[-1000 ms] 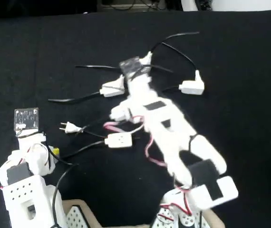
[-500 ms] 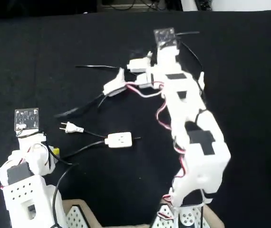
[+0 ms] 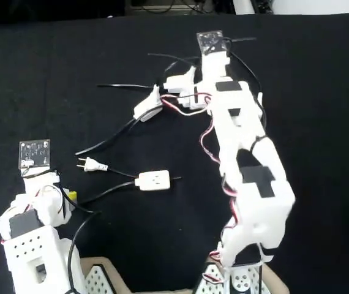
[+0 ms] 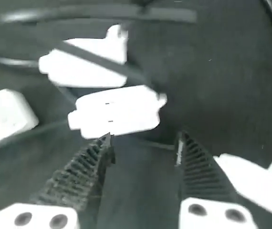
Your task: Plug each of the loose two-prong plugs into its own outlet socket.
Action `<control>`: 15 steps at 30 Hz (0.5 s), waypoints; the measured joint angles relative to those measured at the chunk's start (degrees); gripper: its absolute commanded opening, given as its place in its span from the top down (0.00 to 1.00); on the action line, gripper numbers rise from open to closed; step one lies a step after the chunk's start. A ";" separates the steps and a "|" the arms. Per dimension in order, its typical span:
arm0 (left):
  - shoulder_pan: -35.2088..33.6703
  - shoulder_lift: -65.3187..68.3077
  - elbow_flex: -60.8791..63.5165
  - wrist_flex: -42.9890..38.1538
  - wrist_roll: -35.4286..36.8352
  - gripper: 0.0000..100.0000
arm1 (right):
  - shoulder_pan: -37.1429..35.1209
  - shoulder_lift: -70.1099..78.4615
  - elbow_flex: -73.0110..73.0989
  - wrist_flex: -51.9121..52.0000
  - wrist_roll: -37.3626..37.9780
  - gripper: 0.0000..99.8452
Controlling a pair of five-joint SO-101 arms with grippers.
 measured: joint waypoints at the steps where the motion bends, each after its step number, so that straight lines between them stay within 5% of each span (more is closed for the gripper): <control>1: 0.00 0.00 0.00 0.00 0.00 0.74 | -0.62 -1.76 0.00 2.37 0.00 0.79; 15: -5.27 0.00 0.00 -2.11 0.26 0.74 | -13.10 -22.07 1.41 33.67 0.09 0.79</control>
